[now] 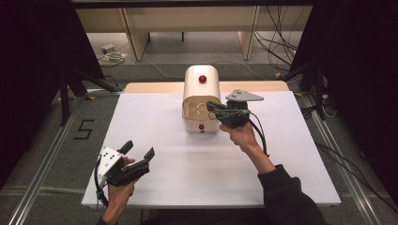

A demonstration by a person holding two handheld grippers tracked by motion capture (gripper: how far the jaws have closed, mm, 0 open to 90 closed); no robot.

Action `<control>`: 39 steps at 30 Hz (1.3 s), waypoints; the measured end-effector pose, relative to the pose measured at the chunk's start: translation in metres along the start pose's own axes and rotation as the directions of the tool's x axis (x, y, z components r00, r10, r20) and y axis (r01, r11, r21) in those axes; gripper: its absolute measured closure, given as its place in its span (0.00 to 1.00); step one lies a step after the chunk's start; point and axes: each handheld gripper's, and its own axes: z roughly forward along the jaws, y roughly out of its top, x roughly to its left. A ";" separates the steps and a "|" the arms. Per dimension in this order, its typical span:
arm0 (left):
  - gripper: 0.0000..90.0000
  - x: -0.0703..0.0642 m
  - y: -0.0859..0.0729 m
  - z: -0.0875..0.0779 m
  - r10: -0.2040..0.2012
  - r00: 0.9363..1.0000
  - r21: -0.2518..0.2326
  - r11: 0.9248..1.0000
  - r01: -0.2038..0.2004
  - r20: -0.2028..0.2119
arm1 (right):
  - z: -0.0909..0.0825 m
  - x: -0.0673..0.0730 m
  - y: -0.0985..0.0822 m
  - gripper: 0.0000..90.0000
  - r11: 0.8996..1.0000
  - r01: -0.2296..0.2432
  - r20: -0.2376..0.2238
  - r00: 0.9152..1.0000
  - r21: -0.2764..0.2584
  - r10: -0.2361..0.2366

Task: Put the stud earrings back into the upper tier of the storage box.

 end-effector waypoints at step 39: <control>0.17 0.000 0.000 0.000 0.000 1.000 -0.001 1.000 0.000 0.002 | -0.001 0.017 0.007 0.55 1.000 0.008 -0.143 0.990 0.017 -0.006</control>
